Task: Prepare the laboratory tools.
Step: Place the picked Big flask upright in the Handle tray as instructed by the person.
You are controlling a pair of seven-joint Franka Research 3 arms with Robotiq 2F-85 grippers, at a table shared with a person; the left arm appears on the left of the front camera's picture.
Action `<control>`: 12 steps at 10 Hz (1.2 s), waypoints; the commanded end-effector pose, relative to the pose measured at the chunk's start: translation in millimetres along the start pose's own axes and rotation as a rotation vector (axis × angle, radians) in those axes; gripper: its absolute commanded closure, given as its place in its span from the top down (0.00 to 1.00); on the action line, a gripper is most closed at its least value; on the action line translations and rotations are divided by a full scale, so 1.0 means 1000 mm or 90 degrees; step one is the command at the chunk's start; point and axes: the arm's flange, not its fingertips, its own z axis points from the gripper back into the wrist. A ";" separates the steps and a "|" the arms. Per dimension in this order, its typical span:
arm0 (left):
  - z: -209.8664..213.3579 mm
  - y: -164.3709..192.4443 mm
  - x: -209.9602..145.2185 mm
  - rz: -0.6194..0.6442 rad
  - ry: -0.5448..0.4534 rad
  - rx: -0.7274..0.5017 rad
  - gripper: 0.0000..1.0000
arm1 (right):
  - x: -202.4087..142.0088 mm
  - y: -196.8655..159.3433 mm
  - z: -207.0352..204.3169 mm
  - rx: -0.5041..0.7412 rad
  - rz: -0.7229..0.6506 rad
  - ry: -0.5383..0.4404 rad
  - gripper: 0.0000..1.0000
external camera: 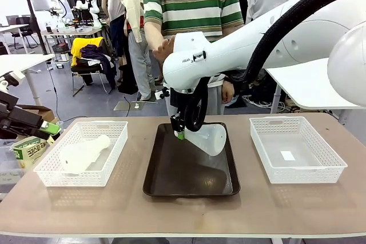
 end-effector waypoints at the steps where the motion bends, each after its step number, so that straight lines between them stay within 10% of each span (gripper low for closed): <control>1: 0.000 0.002 0.000 -0.007 -0.010 -0.009 1.00 | -0.001 0.001 0.000 -0.001 0.003 0.001 0.00; 12: 0.000 0.002 0.000 -0.007 -0.010 -0.009 1.00 | -0.001 0.001 0.000 -0.001 0.003 0.001 0.00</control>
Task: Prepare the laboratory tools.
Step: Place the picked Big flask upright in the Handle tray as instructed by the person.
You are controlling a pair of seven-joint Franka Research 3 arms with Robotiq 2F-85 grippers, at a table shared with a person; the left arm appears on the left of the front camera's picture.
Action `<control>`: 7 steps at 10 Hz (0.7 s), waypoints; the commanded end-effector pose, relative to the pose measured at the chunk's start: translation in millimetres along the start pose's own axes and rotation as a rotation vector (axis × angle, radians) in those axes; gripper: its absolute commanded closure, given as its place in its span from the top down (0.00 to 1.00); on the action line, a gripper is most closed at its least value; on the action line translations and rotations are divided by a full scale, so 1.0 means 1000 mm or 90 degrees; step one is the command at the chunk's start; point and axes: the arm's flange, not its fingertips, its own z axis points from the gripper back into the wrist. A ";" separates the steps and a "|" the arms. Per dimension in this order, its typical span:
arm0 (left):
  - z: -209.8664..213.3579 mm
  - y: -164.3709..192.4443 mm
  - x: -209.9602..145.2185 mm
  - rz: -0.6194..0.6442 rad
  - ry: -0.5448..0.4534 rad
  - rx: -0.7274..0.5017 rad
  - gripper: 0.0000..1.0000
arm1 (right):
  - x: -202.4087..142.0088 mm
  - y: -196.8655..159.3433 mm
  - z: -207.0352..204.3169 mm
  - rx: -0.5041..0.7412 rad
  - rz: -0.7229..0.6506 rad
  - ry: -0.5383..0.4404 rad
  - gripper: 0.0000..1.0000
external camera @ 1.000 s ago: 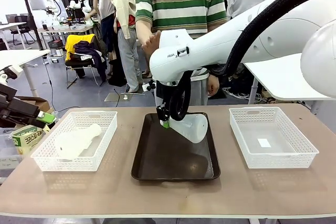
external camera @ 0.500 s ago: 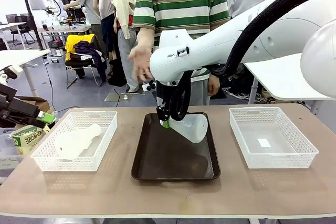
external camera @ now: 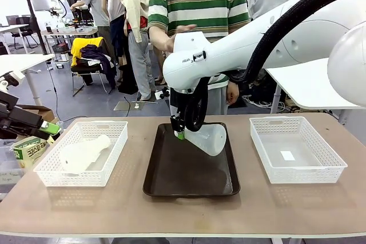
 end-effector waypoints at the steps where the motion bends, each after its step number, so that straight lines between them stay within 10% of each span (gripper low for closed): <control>1: 0.000 0.002 0.000 -0.007 -0.009 -0.009 1.00 | -0.001 0.001 0.000 -0.001 0.003 0.001 0.00; 7: 0.000 0.002 0.000 -0.007 -0.009 -0.009 1.00 | -0.001 0.001 0.000 -0.001 0.003 0.001 0.00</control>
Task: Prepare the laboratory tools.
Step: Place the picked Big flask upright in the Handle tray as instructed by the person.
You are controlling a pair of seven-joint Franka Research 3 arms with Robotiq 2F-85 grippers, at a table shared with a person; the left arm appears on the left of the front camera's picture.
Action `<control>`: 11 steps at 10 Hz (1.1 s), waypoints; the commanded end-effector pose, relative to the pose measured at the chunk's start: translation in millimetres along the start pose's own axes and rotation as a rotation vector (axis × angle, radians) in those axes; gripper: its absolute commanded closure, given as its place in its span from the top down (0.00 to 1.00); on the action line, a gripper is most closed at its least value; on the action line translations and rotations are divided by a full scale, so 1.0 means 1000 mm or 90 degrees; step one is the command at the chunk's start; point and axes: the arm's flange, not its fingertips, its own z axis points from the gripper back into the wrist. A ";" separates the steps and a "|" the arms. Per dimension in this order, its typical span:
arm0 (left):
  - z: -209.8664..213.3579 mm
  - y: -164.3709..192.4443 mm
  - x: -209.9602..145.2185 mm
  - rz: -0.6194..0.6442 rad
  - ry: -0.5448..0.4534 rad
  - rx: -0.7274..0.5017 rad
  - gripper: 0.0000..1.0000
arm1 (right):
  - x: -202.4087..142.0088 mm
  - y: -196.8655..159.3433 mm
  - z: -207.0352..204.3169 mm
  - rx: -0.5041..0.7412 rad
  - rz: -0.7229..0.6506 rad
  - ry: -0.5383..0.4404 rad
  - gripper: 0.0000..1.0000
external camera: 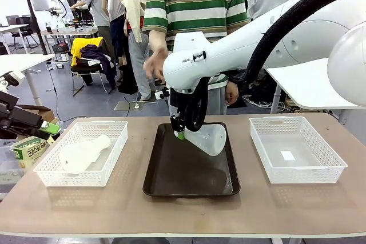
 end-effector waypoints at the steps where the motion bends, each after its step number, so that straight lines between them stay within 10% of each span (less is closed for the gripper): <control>1: 0.000 0.002 0.000 -0.007 -0.009 -0.009 1.00 | -0.001 0.001 0.000 -0.001 0.003 0.001 0.00; 11: 0.000 0.002 0.000 -0.007 -0.009 -0.009 1.00 | -0.001 0.001 0.000 -0.001 0.003 0.001 0.00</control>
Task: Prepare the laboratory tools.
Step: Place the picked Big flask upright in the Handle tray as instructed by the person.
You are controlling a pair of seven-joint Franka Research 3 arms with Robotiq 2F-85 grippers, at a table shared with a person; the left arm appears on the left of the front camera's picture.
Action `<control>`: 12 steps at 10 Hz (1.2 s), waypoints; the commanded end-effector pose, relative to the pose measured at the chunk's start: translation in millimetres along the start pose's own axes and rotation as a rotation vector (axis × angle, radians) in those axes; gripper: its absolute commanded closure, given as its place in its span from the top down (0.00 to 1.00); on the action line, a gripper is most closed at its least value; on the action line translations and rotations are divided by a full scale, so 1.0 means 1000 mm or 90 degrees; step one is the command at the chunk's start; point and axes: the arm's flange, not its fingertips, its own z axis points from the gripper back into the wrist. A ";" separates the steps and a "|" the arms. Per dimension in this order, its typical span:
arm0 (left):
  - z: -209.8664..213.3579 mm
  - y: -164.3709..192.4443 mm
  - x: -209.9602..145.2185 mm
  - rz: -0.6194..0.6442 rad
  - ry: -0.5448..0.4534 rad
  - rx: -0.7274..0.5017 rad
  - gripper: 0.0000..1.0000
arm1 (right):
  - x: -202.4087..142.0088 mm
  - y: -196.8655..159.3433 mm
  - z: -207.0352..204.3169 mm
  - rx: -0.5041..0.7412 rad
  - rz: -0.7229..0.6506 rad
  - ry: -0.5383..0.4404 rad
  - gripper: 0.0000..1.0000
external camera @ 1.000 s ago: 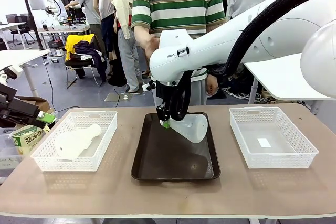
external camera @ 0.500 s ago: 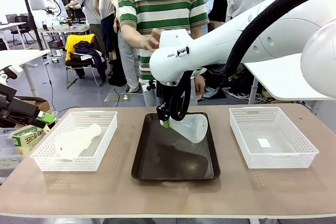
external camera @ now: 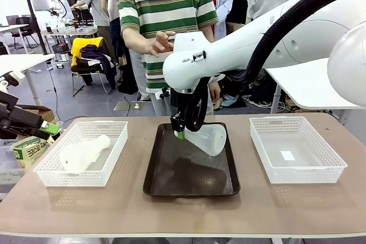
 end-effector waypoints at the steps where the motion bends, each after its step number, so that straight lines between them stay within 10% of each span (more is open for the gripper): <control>1: 0.000 0.002 0.000 -0.008 -0.009 -0.009 1.00 | -0.001 0.001 0.000 -0.001 0.003 0.001 0.00; 6: 0.000 0.002 0.000 -0.008 -0.009 -0.009 1.00 | -0.004 0.003 0.024 0.009 0.031 -0.036 0.00; 12: 0.000 0.002 0.000 -0.008 -0.009 -0.009 1.00 | -0.063 -0.026 0.139 0.143 0.197 -0.431 0.00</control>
